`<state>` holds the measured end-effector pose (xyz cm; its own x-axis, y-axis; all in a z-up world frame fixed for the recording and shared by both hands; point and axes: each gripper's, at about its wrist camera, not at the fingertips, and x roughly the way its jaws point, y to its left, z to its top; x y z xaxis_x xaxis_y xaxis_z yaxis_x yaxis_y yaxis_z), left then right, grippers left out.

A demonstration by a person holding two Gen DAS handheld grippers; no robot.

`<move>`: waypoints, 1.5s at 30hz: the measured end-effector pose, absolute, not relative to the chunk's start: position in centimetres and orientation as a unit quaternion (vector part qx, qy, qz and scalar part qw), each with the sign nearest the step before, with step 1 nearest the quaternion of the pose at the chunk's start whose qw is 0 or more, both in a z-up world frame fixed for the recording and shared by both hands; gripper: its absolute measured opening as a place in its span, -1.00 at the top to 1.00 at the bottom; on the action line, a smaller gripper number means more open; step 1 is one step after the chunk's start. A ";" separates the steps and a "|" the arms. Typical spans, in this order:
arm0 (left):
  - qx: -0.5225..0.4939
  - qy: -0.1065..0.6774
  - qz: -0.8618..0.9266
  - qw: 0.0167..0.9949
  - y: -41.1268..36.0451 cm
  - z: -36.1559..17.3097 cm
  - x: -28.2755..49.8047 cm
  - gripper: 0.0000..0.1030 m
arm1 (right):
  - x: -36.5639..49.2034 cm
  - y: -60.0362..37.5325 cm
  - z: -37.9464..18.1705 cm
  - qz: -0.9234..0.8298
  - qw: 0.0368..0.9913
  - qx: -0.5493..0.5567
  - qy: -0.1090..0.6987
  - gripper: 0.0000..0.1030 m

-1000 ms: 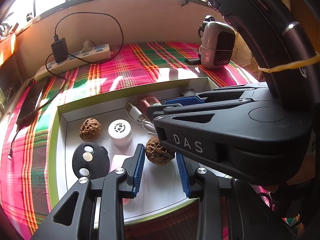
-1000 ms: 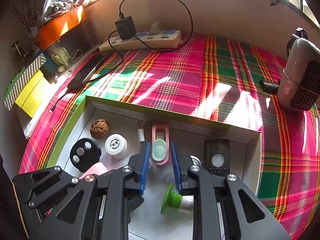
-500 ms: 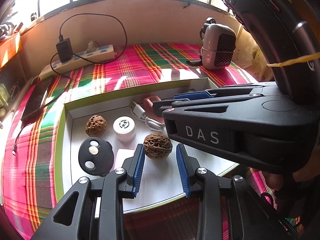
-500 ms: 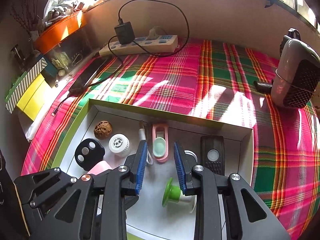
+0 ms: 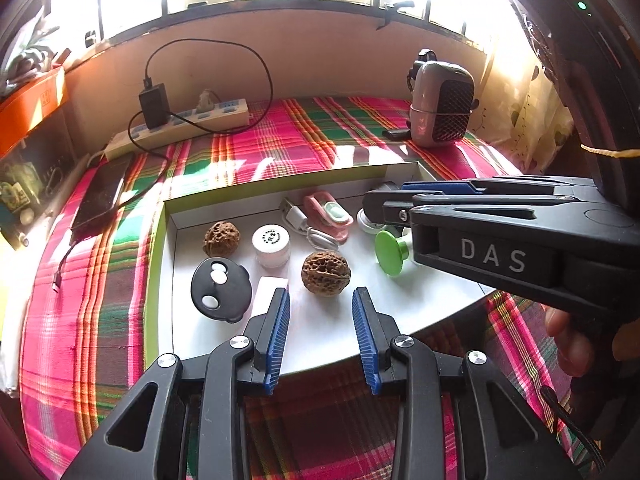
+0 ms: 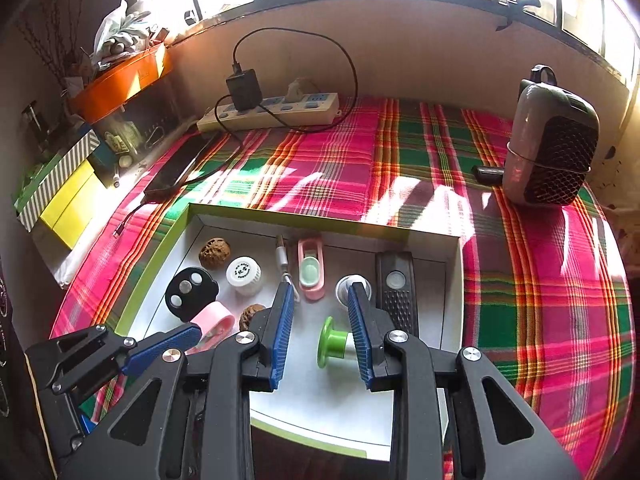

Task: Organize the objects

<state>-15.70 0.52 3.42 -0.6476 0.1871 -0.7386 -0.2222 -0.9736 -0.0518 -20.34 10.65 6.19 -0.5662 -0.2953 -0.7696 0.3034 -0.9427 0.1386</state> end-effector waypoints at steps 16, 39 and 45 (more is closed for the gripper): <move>-0.391 0.016 0.918 0.057 -0.9 4.7 -11.0 0.41 | -13.7 12.8 7.4 -0.909 0.109 0.401 0.010 0.34; -0.426 0.013 0.904 0.010 -0.4 1.1 -5.5 0.40 | -7.4 13.5 2.4 -0.888 0.071 0.453 0.027 0.00; -0.434 0.008 0.901 0.003 -0.3 0.3 -5.4 0.40 | -6.6 13.9 1.5 -0.887 0.063 0.456 0.029 0.00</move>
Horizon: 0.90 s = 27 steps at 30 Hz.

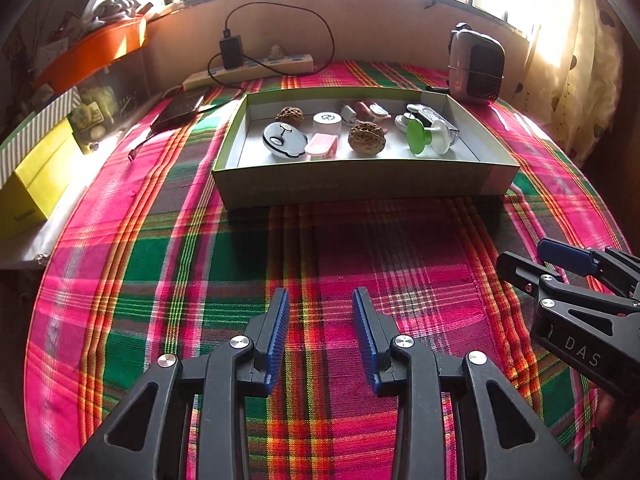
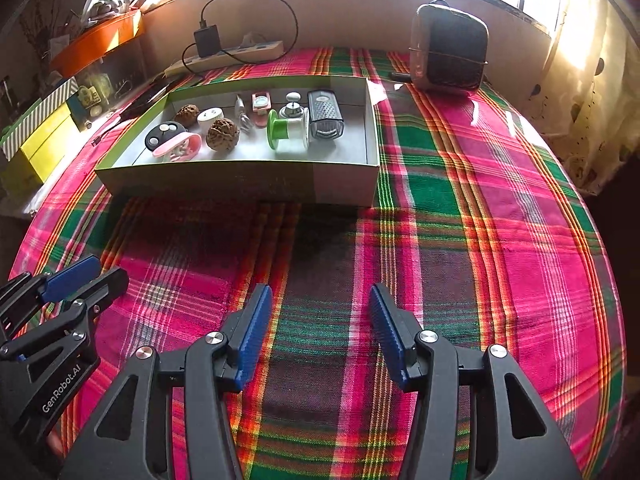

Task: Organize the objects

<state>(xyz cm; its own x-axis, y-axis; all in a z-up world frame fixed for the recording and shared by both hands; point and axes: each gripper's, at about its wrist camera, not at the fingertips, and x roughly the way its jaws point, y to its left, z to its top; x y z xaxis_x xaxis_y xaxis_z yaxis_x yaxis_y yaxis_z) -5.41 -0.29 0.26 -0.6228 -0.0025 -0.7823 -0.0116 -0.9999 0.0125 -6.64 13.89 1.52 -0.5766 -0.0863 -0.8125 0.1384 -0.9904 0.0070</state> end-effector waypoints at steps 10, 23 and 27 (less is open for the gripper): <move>-0.425 0.009 0.905 0.000 0.0 0.2 -5.1 0.40 | -5.7 14.4 1.3 -0.896 0.039 0.442 0.028 -0.17; -0.425 0.005 0.905 0.001 -0.1 0.2 -5.1 0.40 | -5.7 14.6 1.2 -0.898 0.030 0.438 0.022 -0.23; -0.425 0.005 0.905 0.001 -0.1 0.2 -5.1 0.40 | -5.7 14.6 1.1 -0.898 0.030 0.438 0.022 -0.23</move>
